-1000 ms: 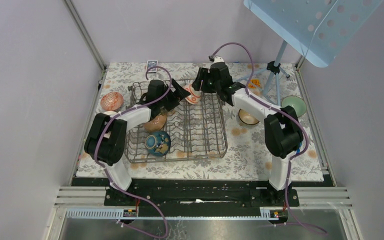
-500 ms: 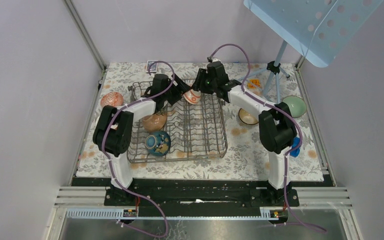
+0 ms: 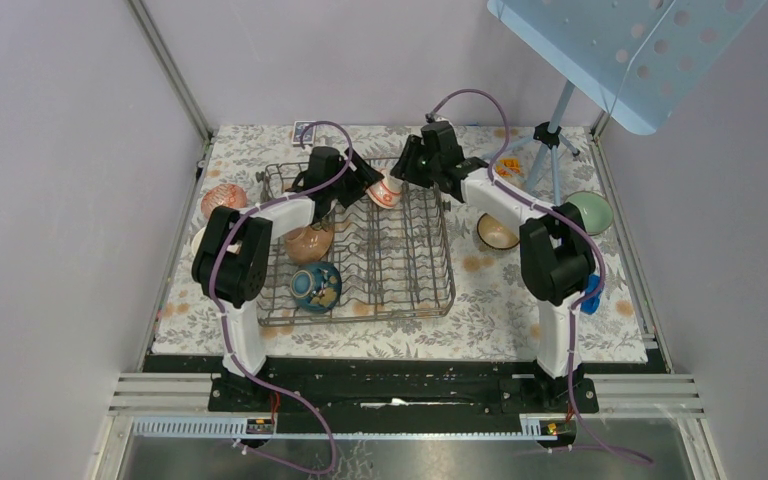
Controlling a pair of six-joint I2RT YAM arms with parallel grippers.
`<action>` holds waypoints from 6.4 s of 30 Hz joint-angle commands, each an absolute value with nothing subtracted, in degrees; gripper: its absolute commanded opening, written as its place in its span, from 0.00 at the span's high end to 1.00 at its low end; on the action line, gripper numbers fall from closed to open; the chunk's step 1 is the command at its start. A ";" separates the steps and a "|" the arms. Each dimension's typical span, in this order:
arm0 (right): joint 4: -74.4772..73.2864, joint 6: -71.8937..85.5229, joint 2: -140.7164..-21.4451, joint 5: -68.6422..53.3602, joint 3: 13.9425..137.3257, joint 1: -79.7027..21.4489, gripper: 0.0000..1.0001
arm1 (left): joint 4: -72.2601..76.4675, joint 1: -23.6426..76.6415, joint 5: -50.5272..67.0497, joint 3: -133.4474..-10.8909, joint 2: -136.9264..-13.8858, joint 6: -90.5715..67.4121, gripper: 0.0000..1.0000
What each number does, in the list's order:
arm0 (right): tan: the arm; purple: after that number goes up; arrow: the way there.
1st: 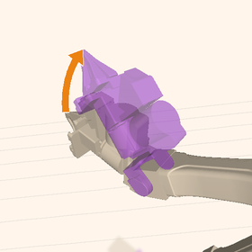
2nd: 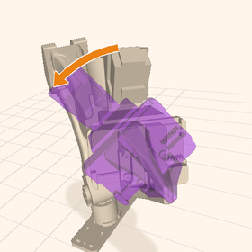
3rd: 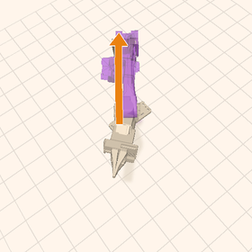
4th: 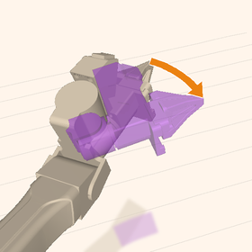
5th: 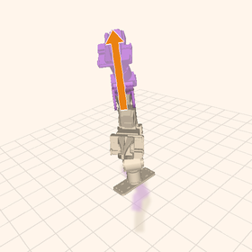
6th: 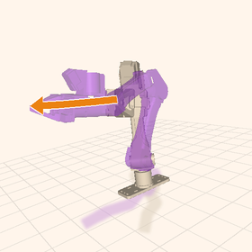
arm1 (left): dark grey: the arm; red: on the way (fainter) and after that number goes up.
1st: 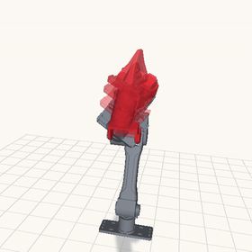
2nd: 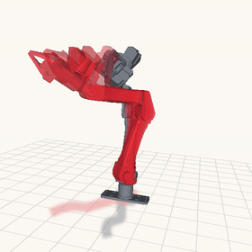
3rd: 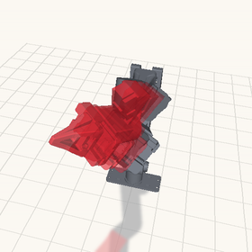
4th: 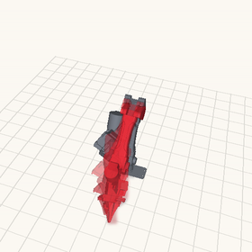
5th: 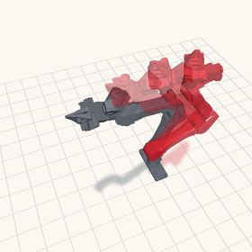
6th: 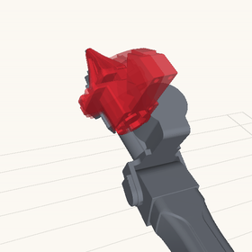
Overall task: Unload the bowls from the dish rack
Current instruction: Pick up the bowl from the dish rack, then place the bowl with the bowl.
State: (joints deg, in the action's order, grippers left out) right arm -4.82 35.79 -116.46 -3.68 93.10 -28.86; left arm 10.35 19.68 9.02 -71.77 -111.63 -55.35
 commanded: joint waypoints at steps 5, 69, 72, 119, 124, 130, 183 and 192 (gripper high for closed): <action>-5.31 38.83 -119.01 -4.49 95.53 -27.31 0.52 | 12.28 19.59 6.92 -74.87 -111.07 -51.79 0.25; -1.36 43.04 -121.63 -11.59 89.61 -22.95 0.55 | 26.62 20.98 24.15 -73.76 -115.56 -54.65 0.56; -1.01 43.12 -121.56 -11.84 89.08 -22.77 0.55 | 28.26 20.98 24.58 -73.48 -115.82 -55.60 0.58; 9.14 43.21 -114.82 -20.00 82.93 -20.64 0.35 | 46.22 21.09 29.59 -72.05 -117.80 -65.48 1.00; 9.05 43.54 -112.80 -20.18 82.80 -20.57 0.31 | 47.20 20.66 29.79 -71.90 -117.13 -66.38 1.00; 9.00 43.74 -109.48 -20.18 82.09 -20.48 0.26 | 47.71 19.92 30.12 -71.48 -115.16 -66.97 1.00; -49.99 16.76 -59.67 -12.76 79.63 -32.99 0.30 | -35.28 88.80 -39.72 -66.53 -65.01 16.43 1.00; -54.59 15.78 -65.83 -4.01 83.82 -44.06 0.33 | -38.10 92.19 -31.03 -61.76 -66.94 28.72 1.00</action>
State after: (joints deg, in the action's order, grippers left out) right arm -51.40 17.12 -64.53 -9.08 81.67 -39.79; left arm -38.26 91.07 -32.73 -62.63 -66.41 20.88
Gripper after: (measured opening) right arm 0.683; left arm 0.034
